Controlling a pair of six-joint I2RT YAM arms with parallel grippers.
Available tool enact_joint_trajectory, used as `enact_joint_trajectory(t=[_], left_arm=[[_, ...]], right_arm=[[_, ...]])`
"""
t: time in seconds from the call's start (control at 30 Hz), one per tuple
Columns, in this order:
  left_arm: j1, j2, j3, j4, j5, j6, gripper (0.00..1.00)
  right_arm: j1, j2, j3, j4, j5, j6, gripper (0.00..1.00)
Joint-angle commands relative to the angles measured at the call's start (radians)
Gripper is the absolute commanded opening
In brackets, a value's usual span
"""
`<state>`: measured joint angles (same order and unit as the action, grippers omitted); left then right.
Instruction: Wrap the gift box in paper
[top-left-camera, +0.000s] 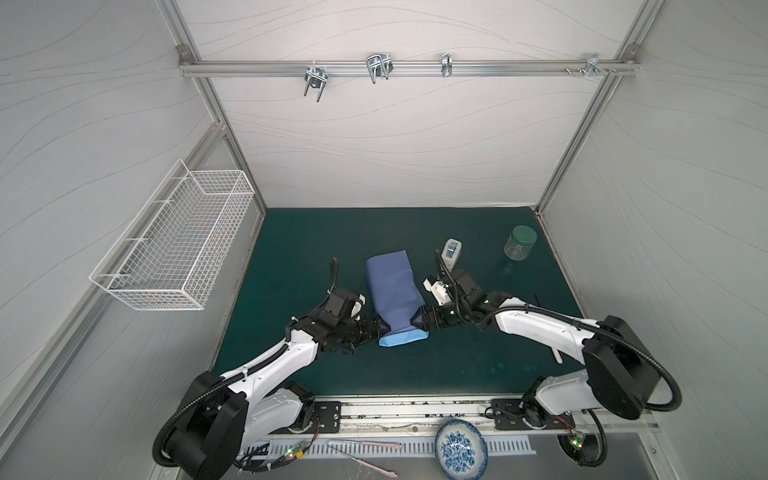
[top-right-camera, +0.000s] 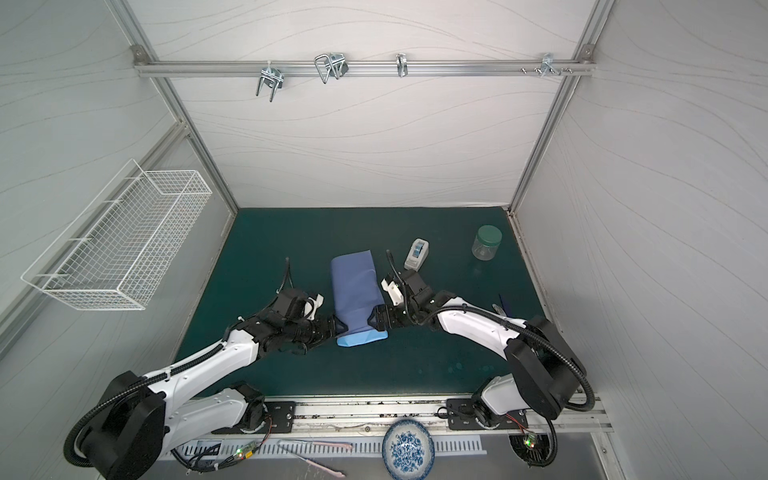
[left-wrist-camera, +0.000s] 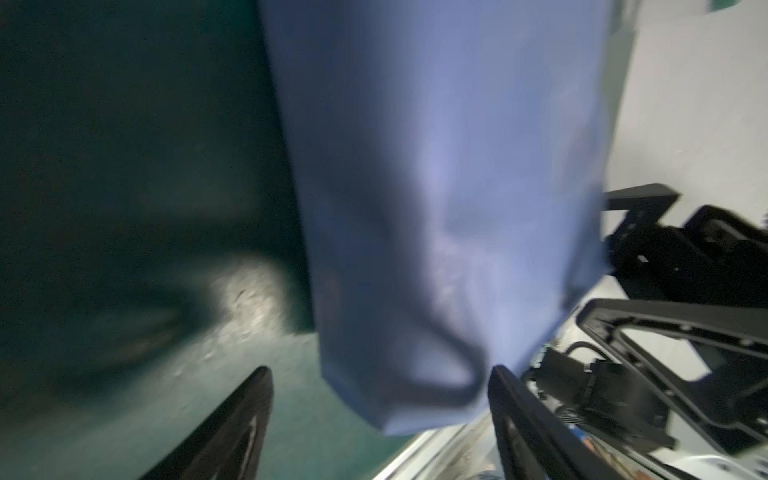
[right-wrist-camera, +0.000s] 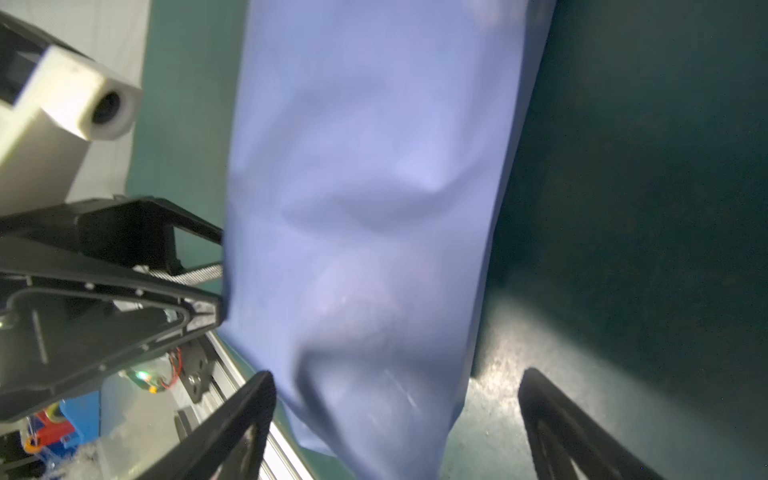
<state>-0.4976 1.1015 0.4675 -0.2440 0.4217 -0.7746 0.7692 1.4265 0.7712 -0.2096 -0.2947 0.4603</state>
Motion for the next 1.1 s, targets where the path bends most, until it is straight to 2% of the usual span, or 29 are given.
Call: enact_joint_trajectory(t=[0.0,0.43,0.67,0.9,1.07], left_arm=[[-0.017,0.03,0.045,0.045,-0.06,0.028,0.82],[-0.037,0.147,0.07,0.109,-0.159,0.084,0.8],[-0.053,0.173,0.059,0.143,-0.186,0.099,0.73],[-0.074,0.216,0.069,0.152,-0.235,0.118,0.7],[-0.091,0.247,0.078,0.156,-0.257,0.126,0.67]], right_arm=[[0.005,0.033,0.002,0.017,0.026,-0.024,0.9],[0.018,0.09,0.002,0.055,0.133,-0.066,0.84],[0.044,0.121,0.011,0.072,0.2,-0.093,0.78],[0.05,0.16,0.028,0.087,0.217,-0.106,0.73],[0.051,0.105,0.013,0.071,0.184,-0.128,0.75]])
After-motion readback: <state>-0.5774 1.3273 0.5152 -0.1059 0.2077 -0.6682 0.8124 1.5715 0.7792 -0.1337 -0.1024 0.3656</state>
